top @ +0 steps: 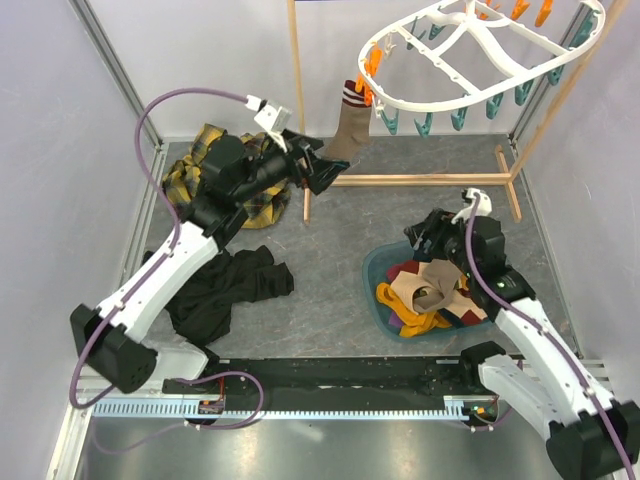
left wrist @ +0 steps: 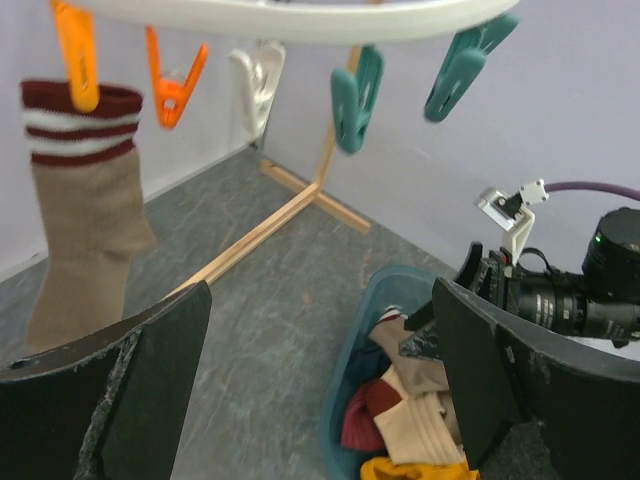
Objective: Remove the socks clipped to the hanger
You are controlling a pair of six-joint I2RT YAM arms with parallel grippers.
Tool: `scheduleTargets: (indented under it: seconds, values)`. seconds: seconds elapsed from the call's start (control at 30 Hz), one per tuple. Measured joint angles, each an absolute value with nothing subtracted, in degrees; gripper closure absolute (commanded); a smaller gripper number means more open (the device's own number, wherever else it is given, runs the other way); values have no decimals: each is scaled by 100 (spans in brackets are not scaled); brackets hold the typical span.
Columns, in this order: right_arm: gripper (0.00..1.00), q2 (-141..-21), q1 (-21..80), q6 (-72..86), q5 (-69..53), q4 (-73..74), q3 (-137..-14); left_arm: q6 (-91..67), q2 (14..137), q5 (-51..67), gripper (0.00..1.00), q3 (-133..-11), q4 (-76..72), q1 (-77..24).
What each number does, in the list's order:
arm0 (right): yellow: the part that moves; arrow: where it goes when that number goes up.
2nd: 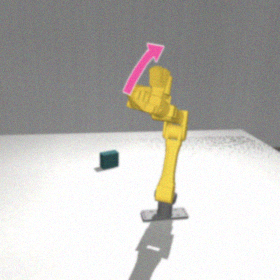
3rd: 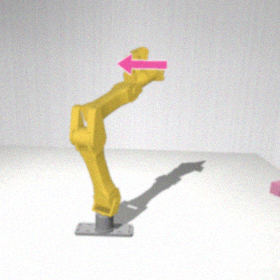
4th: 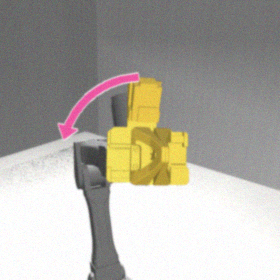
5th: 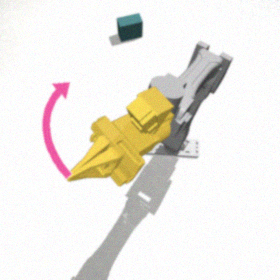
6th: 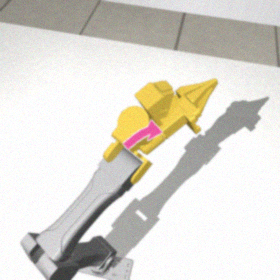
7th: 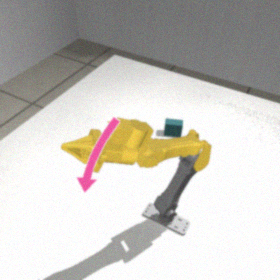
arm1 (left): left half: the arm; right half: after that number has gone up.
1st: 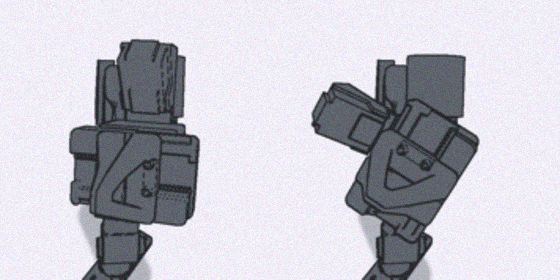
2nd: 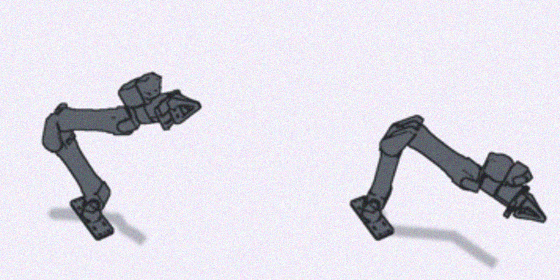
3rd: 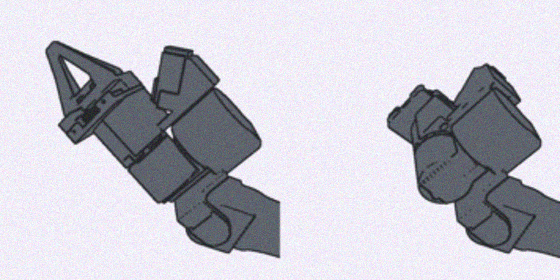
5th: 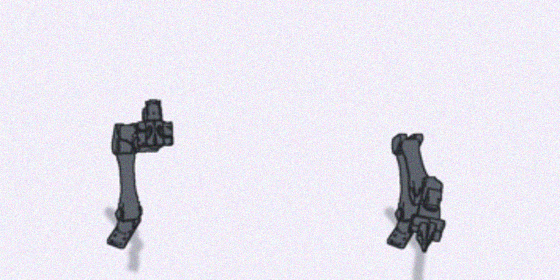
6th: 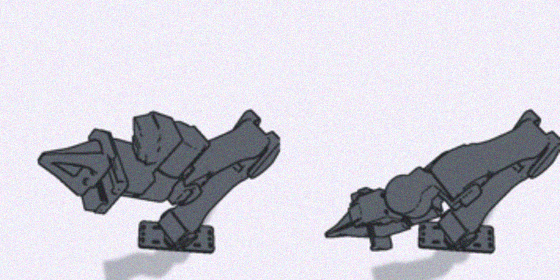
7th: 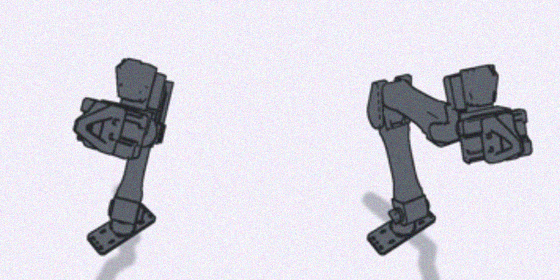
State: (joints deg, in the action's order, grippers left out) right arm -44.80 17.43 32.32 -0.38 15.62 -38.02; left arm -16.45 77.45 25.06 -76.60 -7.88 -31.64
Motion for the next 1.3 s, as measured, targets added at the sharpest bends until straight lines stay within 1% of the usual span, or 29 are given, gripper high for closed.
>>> scheduleTargets:
  seconds: [0.1, 0.2, 0.3, 0.4, 0.6, 0.7, 0.83, 1.0, 1.07, 1.17, 1.23, 1.27, 1.3]
  values:
    - [25, -4967, 1743, 2995, -333, 552, -3573, -1468, 7330, 2235, 2, -7203, -735, -3164]
    - [24, -5502, 1745, 2805, -596, -840, -3448, -1374, 6960, 1949, 2, -6805, -661, -3166]
    - [13, -6276, 1745, 2491, -875, -2630, -3433, -1341, 6342, 1629, 2, -6005, -650, -3177]
    - [11, -7185, 1747, 1975, -1068, -3964, -3573, -1332, 5808, 1396, 2, -5415, -580, -3201]
    - [8, -8552, 1745, 878, -1175, -4950, -4565, -1310, 5234, 1186, 2, -5266, -611, -3212]
    - [2, -8976, 1745, 587, -1186, -5264, -5041, -1313, 4971, 1164, 3, -5194, -690, -3225]
    - [2, -9675, 1745, 580, -1162, -5822, -5697, -1315, 4958, 1153, 4, -5192, -779, -3227]
    - [2, -10619, 1756, 891, -904, -6709, -6130, -1317, 5009, 1092, 4, -5151, -777, -3227]
    - [4, -10899, 1787, 1009, -757, -6904, -6241, -1319, 5009, 1057, 4, -5124, -784, -3227]
    - [9, -11264, 1855, 1188, -711, -7087, -6469, -1319, 5043, 1068, 4, -5116, -784, -3227]
    - [17, -11450, 1907, 1319, -864, -7142, -6654, -1321, 5068, 1072, 4, -5116, -781, -3227]
    - [21, -11520, 1925, 1385, -961, -7177, -6737, -1319, 5074, 1072, 4, -5116, -781, -3227]
    - [35, -11585, 1944, 1455, -1074, -7214, -6812, -1319, 5074, 1072, 4, -5116, -781, -3227]
